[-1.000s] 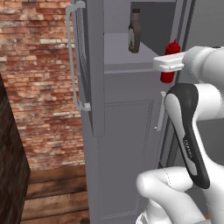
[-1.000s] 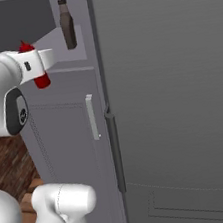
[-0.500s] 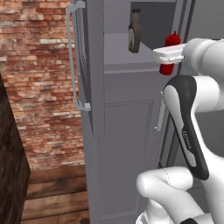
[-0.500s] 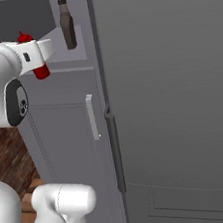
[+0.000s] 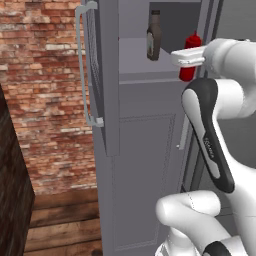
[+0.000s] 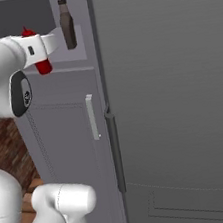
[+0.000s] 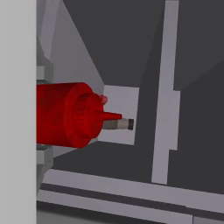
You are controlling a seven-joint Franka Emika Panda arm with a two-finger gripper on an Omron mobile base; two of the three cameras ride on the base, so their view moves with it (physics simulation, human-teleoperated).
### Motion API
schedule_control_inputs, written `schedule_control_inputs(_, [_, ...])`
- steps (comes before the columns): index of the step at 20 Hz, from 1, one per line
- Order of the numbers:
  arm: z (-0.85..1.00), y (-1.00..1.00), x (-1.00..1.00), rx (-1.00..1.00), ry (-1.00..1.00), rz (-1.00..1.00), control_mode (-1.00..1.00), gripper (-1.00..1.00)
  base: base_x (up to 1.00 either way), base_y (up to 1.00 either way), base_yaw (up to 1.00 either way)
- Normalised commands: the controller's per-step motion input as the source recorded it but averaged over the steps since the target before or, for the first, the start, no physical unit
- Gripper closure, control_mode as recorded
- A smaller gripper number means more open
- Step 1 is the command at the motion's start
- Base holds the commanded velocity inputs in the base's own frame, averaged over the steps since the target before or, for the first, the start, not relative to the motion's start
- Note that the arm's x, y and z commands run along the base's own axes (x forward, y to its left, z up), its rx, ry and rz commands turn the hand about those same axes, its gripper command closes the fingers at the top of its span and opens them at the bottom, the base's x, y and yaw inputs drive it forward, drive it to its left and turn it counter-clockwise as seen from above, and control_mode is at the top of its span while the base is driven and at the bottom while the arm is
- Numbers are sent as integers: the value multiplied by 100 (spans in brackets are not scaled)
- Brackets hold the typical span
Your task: Pick the ketchup and syrup bottle from the counter and place them in the cabinet.
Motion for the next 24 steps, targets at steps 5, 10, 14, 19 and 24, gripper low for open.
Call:
schedule_control_inputs(5, [0, 0, 24, 0, 0, 0, -100, 100, 0, 0, 0])
schedule_control_inputs(10, [0, 0, 21, 0, 0, 0, -100, 100, 0, 0, 0])
schedule_control_inputs(14, [0, 0, 13, 0, -1, 0, -100, 100, 0, 0, 0])
schedule_control_inputs(19, [0, 0, 15, 0, -2, 0, -100, 100, 0, 0, 0])
schedule_control_inputs(24, [0, 3, 23, 0, -2, 0, -100, 100, 0, 0, 0])
